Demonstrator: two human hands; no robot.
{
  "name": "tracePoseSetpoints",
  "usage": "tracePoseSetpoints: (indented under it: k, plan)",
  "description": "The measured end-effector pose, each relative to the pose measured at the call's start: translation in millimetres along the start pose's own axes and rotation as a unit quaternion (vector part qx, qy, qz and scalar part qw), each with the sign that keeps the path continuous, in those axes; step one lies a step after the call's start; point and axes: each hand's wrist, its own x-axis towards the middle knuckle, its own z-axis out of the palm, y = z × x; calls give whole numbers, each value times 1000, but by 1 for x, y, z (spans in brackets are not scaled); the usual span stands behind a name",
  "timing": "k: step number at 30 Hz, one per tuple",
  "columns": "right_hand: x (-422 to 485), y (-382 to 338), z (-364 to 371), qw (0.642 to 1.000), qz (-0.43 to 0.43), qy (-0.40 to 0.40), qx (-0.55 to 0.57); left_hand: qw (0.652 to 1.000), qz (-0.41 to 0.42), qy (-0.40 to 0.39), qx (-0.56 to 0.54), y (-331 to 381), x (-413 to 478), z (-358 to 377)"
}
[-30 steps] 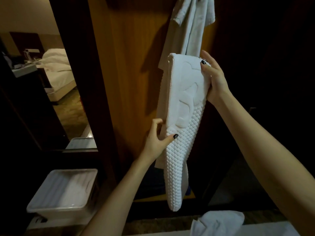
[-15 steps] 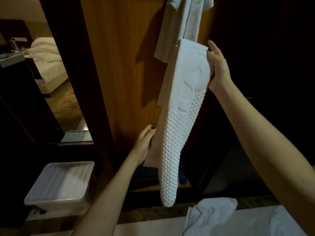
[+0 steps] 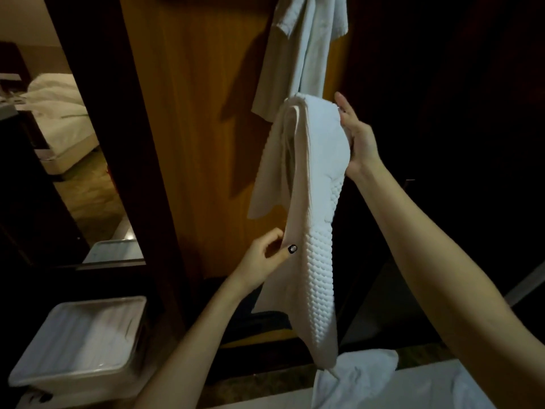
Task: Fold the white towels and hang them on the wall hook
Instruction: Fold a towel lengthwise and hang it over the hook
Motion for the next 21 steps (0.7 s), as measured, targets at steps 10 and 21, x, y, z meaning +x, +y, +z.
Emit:
tracePoseSetpoints:
  k: [10, 21]
  plan:
    - [-3, -10, 3, 997, 17, -28, -64, 976, -127, -89, 155, -9, 16, 10]
    - [14, -9, -26, 996, 20, 62, 63, 945, -211, -44, 245, -74, -3, 6]
